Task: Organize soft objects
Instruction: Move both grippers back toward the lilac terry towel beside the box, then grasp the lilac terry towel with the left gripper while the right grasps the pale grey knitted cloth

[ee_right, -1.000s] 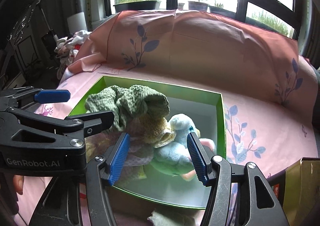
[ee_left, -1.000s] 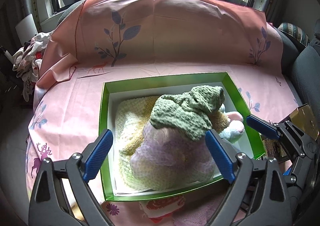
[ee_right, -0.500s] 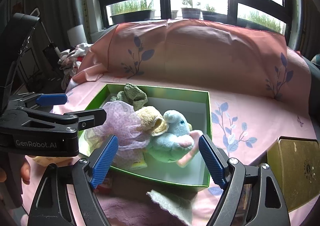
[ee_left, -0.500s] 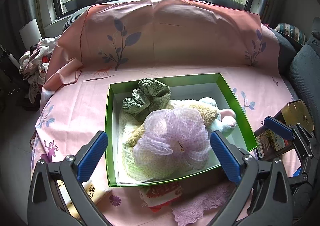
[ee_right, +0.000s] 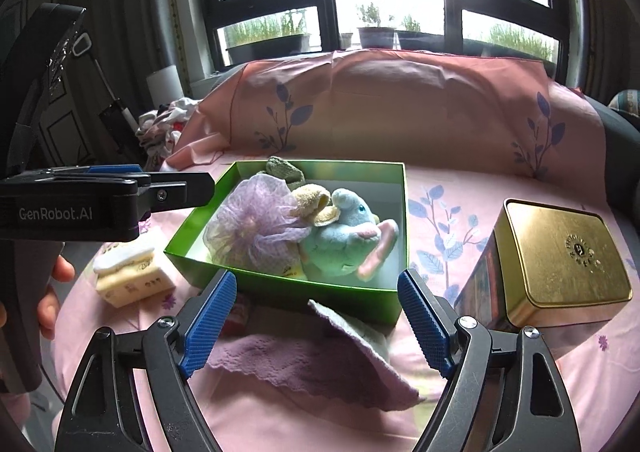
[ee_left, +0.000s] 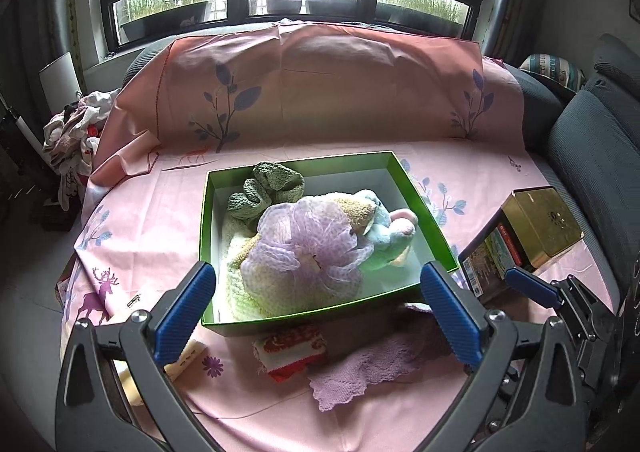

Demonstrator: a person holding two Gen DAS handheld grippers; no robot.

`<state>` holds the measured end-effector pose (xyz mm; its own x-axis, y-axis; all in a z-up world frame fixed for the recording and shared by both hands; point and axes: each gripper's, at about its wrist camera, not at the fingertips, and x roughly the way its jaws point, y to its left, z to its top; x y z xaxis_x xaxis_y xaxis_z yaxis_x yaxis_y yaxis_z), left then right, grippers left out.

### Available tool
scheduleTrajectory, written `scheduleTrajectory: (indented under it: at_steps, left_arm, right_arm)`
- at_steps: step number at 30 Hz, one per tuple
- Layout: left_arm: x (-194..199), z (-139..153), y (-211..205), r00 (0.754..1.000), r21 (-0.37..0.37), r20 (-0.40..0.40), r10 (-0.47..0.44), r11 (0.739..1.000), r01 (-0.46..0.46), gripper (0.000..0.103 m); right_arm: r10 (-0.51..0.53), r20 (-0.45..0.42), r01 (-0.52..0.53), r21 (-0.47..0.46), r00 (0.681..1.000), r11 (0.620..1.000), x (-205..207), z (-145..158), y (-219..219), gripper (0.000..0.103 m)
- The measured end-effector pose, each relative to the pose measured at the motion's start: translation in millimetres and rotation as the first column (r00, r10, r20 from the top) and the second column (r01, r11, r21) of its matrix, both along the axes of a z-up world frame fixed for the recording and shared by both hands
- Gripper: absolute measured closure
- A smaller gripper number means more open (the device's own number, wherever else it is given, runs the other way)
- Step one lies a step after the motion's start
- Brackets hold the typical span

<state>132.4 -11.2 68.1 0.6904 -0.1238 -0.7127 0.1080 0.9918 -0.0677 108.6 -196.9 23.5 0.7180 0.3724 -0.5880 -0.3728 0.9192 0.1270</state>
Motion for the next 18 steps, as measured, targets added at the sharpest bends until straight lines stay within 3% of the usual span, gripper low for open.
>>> scheduleTrajectory:
  at_steps: [9, 18]
  left_arm:
    - [-34, -5, -18, 0.999, -0.001, 0.001, -0.038, 0.999, 0.038, 0.001]
    - [-57, -29, -31, 0.995, -0.04, -0.073, -0.066, 0.997, 0.063, 0.001]
  right_arm:
    - [-0.008, -0.017, 0.007, -0.039, 1.0, 0.999, -30, -16, -14, 0.02]
    - [0.002, -0.037, -0.004, -0.065, 0.999, 0.998, -49, -38, -20, 0.02]
